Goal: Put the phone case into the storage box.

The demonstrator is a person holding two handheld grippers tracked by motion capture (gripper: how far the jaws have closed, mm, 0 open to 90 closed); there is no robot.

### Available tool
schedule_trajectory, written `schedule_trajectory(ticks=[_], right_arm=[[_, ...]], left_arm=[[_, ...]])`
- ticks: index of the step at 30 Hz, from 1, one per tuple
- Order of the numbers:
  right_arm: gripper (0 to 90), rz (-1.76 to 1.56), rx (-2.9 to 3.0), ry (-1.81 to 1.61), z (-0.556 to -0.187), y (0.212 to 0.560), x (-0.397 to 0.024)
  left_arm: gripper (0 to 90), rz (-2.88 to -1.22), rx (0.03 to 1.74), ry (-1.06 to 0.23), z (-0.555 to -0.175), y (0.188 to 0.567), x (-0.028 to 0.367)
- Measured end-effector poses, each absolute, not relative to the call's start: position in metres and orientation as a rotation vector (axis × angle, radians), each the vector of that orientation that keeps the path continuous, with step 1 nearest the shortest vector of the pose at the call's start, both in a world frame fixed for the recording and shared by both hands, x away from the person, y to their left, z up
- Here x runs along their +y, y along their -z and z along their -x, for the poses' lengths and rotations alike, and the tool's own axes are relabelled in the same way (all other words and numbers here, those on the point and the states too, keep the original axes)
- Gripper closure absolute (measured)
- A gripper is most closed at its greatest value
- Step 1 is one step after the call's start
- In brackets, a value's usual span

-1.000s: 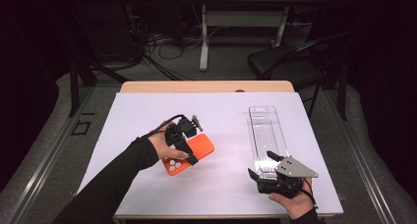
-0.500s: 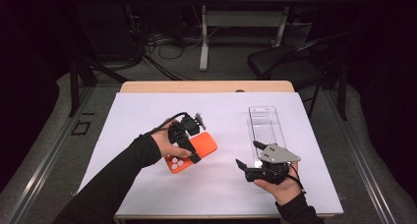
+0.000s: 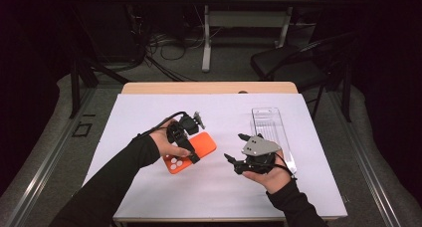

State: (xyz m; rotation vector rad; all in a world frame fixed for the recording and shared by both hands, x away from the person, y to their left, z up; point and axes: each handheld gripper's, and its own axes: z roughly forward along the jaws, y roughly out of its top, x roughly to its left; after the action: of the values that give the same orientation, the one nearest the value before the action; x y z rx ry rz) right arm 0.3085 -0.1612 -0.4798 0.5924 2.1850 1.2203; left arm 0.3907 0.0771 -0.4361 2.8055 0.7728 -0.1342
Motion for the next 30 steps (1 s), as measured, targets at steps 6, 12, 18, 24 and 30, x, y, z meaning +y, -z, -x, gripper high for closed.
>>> schedule_trajectory(ticks=[6,12,18,24,30], right_arm=[[27.6,-0.57,2.211,-1.217,-0.318,0.473,-0.151],[29.3,-0.505,2.229,-1.173,-0.32,0.473,-0.147],[32.6,-0.405,2.22,-1.075,-0.313,0.479,-0.144],[35.9,-0.313,2.212,-0.973,-0.31,0.483,-0.141],[37.8,-0.205,2.193,-0.869,-0.306,0.486,-0.137]], left_arm=[[16.6,-2.799,0.79,0.142,-0.393,0.434,0.081],[16.6,-2.814,0.779,0.141,-0.393,0.434,0.083],[16.6,-2.808,0.78,0.156,-0.393,0.435,0.083],[16.6,-2.809,0.786,0.166,-0.393,0.436,0.083],[16.6,-2.817,0.783,0.174,-0.392,0.437,0.083]])
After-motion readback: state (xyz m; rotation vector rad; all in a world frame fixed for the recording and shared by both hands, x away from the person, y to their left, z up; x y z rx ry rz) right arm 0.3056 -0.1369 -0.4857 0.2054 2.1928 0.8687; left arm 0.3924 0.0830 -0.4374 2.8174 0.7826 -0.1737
